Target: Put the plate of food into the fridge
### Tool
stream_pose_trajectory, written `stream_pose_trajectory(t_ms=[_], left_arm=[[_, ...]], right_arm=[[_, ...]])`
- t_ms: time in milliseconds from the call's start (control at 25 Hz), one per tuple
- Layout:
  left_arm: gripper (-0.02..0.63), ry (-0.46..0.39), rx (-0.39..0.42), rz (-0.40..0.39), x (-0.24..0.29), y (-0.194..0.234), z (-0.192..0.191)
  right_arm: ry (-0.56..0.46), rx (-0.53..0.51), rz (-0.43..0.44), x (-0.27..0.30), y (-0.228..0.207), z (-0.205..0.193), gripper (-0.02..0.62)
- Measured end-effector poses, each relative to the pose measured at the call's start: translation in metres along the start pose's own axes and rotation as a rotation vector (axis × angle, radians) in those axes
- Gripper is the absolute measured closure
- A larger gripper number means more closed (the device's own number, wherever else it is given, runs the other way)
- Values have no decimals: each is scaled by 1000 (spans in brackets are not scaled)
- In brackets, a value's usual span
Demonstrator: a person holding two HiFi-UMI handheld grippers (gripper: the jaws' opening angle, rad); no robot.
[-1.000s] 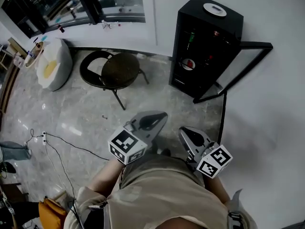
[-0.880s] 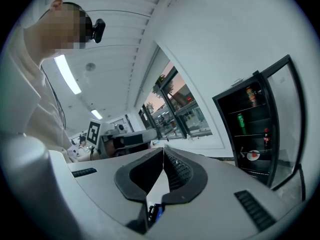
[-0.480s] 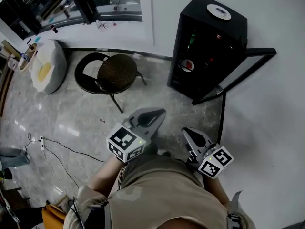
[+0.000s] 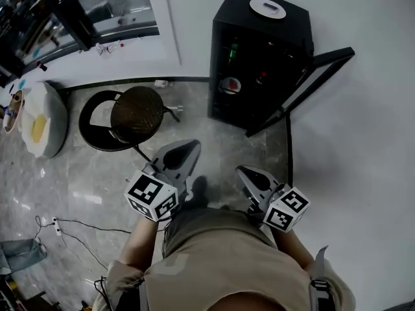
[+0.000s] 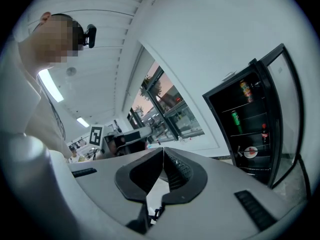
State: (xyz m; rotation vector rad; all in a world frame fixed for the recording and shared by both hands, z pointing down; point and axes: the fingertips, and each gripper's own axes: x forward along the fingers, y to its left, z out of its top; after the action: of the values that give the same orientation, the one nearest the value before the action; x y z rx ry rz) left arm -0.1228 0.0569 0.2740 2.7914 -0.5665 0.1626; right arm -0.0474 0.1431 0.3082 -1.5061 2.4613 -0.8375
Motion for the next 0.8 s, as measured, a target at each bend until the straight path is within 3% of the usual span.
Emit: stream_pose_trajectory(t_ms=[400,800], left_arm=[[594,6,-24,-65,18,39,7],[594,5,-45,-91,35,96,14]], right_arm=[[-12,-44,-123,18,-14,20,572],[14,-21,-202,66,-36,35,572]])
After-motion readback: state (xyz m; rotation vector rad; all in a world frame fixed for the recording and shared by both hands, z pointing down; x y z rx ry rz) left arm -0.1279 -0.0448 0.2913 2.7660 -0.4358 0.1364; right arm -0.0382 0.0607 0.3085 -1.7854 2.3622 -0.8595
